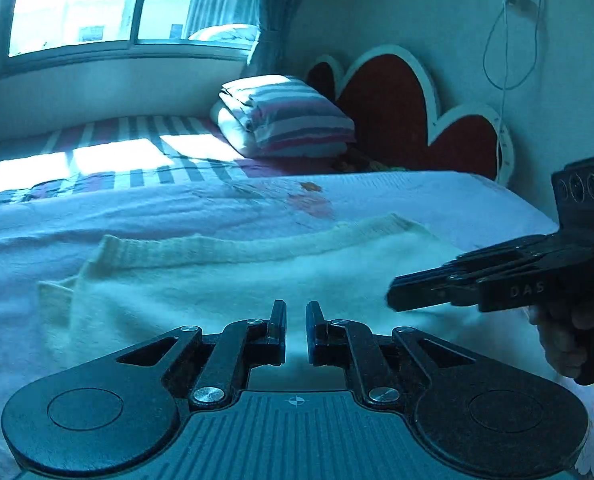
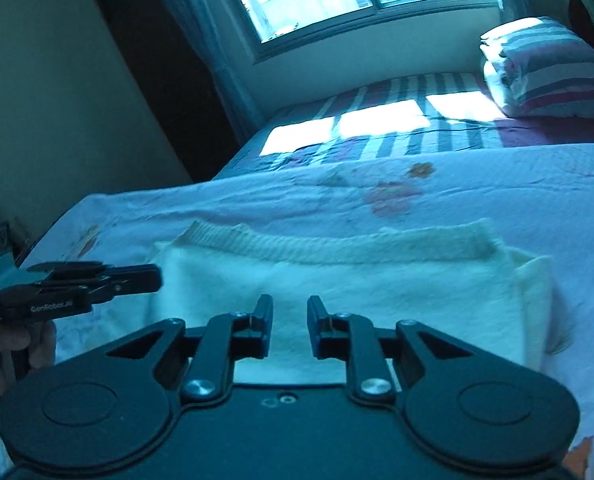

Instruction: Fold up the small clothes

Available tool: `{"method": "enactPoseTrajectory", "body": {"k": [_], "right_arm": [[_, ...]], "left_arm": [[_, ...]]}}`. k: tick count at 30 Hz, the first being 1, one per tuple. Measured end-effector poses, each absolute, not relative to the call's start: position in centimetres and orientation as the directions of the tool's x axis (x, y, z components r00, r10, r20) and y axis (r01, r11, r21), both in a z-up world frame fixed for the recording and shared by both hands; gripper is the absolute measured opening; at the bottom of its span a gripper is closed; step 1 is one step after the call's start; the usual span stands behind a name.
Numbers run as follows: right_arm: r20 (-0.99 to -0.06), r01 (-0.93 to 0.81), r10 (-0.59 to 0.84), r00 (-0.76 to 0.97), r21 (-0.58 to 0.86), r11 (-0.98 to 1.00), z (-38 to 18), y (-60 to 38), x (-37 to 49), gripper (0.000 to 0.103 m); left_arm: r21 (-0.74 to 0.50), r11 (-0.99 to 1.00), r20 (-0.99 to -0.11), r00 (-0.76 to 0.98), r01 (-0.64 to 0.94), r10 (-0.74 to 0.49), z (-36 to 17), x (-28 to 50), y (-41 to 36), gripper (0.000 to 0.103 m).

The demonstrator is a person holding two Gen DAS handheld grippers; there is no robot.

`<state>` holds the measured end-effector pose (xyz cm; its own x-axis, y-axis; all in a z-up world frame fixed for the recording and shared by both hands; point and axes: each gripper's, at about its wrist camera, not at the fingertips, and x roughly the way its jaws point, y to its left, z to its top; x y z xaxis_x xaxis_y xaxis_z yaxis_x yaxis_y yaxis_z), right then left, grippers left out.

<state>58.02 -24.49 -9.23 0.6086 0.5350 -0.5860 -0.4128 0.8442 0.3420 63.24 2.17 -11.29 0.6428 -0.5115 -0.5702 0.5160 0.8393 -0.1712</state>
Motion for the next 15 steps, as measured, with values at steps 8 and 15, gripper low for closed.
{"method": "enactPoseTrajectory", "body": {"k": [8, 15], "right_arm": [[-0.626, -0.323, 0.338, 0.702, 0.142, 0.936, -9.9, -25.2, 56.9, 0.017], [-0.642, -0.305, 0.37, 0.671, 0.216, 0.927, -10.4, -24.1, 61.9, 0.02]], "left_arm": [[-0.044, 0.89, -0.545, 0.736, 0.454, -0.402, -10.2, 62.3, 3.1, 0.022], [-0.148, 0.932, -0.62, 0.702, 0.332, -0.349, -12.8, 68.7, 6.3, 0.022]]}}
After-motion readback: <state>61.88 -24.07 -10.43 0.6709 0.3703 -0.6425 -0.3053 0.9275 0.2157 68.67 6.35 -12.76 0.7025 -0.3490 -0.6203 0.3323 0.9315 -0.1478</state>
